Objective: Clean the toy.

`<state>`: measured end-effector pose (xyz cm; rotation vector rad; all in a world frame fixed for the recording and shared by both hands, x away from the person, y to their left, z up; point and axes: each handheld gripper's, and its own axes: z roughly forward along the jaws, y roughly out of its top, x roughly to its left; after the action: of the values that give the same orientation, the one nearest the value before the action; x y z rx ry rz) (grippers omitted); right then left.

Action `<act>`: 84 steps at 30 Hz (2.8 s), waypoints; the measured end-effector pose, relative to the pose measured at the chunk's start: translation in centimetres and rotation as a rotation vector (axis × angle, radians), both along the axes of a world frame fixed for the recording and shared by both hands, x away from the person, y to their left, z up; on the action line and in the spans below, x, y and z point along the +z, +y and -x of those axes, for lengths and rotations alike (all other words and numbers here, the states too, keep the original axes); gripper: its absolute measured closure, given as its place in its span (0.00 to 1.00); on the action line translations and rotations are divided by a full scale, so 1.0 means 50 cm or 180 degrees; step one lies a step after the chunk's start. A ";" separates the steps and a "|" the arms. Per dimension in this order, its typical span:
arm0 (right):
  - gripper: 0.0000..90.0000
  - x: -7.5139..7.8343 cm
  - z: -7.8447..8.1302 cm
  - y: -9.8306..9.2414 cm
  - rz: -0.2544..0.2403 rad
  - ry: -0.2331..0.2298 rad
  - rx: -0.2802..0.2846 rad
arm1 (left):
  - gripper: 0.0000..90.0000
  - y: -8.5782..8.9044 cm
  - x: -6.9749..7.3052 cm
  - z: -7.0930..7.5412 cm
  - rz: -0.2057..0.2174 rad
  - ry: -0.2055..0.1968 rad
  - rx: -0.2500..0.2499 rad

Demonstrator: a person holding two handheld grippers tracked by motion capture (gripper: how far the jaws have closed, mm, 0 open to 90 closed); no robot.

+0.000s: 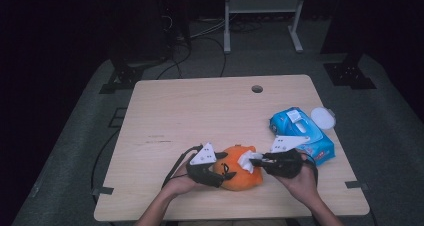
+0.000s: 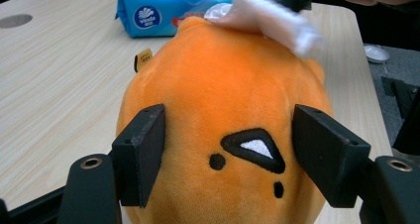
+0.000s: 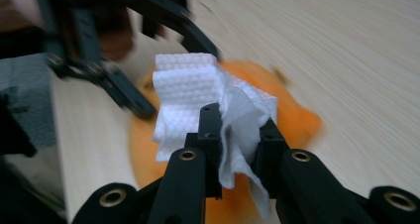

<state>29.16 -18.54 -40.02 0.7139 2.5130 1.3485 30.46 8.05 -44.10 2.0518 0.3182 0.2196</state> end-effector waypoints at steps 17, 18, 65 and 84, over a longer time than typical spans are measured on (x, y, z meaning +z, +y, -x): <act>0.86 -0.001 0.002 0.018 0.0126 -0.0162 -0.0096 | 0.35 -0.008 -0.001 0.011 -0.0075 -0.0103 -0.0084; 0.86 0.001 0.005 0.024 0.0162 -0.0223 -0.0065 | 0.35 -0.009 0.000 0.013 -0.0104 -0.0124 -0.0085; 0.87 0.029 0.011 0.003 0.0248 -0.0351 0.0010 | 0.48 -0.009 0.044 0.012 0.0048 -0.0418 0.0018; 0.87 0.018 0.036 0.055 0.0338 -0.0376 0.0350 | 0.33 -0.001 0.009 -0.003 -0.0017 0.0114 -0.0044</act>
<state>27.37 -15.80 -39.12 0.4670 2.5394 1.2404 30.62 8.01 -43.66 2.0645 0.3259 0.1757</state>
